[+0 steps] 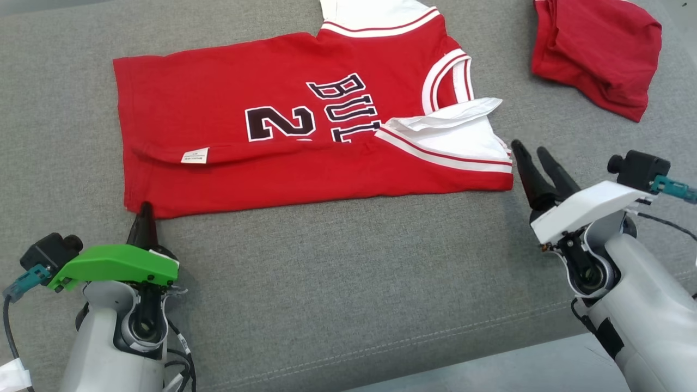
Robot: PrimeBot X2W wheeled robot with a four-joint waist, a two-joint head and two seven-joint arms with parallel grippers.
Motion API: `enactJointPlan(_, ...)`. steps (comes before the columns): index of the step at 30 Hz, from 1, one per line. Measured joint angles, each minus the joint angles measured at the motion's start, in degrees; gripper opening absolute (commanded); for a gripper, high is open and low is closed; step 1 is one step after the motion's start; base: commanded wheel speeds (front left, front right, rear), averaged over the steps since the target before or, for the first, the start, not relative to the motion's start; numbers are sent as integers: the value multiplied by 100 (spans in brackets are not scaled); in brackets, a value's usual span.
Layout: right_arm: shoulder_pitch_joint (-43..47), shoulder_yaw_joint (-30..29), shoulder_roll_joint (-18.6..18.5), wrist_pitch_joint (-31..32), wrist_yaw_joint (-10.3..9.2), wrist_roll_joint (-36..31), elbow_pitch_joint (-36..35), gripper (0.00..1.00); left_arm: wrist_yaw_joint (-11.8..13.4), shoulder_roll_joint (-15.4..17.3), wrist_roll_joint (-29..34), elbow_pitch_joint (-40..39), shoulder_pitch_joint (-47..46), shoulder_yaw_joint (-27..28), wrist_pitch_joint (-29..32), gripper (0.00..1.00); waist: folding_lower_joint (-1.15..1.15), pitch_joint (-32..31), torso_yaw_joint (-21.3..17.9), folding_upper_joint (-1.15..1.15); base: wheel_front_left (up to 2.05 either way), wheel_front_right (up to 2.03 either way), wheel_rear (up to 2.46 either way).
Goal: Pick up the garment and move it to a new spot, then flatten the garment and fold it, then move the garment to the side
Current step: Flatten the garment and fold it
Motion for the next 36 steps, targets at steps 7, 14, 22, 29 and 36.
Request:
enactJointPlan(7,156,-5,157,187,0,345,274,100,-100,-34,-245,-179,-41,32,-133,0,0,43,67,0,0,0,0)
enactJointPlan(14,149,-19,224,377,1,501,568,100,-158,-48,-261,-215,-102,-164,-190,0,0,112,256,0,0,0,0)
enactJointPlan(22,24,53,323,404,1,566,582,29,-199,-59,-349,-215,-103,-209,-296,0,0,114,329,0,0,0,0)
enactJointPlan(29,3,166,356,403,1,600,579,0,-252,-59,-547,-212,-100,-345,-422,0,0,70,320,0,0,0,0)
enactJointPlan(36,3,193,255,219,1,653,205,0,-287,-58,-622,-232,-19,-380,-626,0,0,-25,299,0,0,0,0)
